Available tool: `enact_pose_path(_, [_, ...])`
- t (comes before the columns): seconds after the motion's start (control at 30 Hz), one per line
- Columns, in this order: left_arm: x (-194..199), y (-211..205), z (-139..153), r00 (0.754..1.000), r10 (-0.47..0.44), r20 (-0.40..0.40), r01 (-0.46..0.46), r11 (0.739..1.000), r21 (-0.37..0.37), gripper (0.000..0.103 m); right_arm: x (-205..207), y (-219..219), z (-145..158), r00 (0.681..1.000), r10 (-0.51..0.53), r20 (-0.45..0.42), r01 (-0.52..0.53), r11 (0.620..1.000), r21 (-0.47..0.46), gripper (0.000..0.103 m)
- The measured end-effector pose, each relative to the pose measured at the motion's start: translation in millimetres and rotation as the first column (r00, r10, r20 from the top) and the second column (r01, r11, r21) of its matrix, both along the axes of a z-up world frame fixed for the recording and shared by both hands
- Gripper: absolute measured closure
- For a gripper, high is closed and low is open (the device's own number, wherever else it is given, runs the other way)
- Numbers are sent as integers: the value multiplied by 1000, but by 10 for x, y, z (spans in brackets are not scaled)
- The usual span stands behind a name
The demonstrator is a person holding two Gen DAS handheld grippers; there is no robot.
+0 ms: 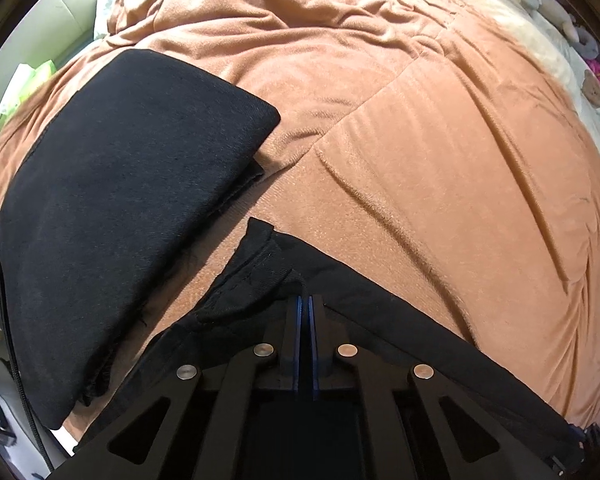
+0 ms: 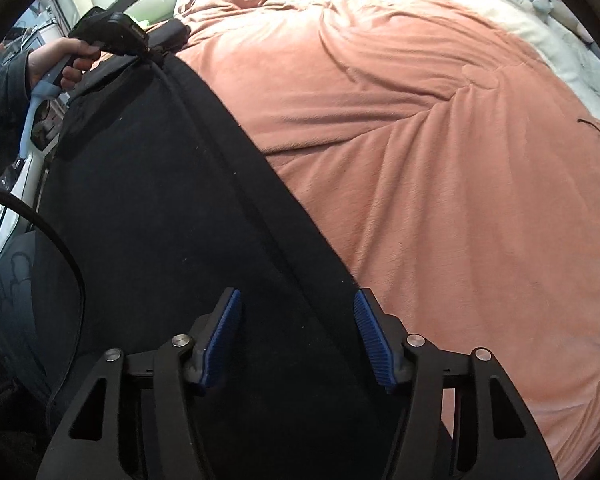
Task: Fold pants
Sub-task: 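Grasp the trouser edge with both grippers and lift it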
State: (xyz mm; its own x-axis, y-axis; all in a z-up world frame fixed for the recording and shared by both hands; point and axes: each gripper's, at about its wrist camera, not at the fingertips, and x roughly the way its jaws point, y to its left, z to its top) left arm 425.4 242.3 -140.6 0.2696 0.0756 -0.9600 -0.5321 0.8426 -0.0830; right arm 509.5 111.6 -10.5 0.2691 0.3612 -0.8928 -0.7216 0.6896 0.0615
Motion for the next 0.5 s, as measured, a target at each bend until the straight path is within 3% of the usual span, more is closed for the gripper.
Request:
enact_pose_path(0.2, [-124, 45, 139, 998, 14, 54, -13, 1000, -28, 100, 14, 64, -88, 998, 41, -50, -43, 998, -34, 52])
enact_pose_path(0.3, [-143, 52, 199, 997, 13, 77, -10, 999, -35, 101, 9, 60, -76, 997, 31, -66, -34, 998, -46, 78])
enact_pose_path(0.33, [-168, 55, 218, 996, 14, 84, -11, 999, -38, 101, -1, 53, -54, 998, 24, -60, -27, 998, -50, 93])
enact_pose_path(0.37, [-174, 65, 236, 996, 16, 90, -12, 999, -43, 101, -19, 39, -18, 999, 10, -46, -12, 999, -46, 98])
enact_pose_path(0.5, [-215, 85, 327, 992, 20, 122, -14, 999, -47, 101, -152, 19, 199, 996, -35, 78, 38, 999, -35, 103])
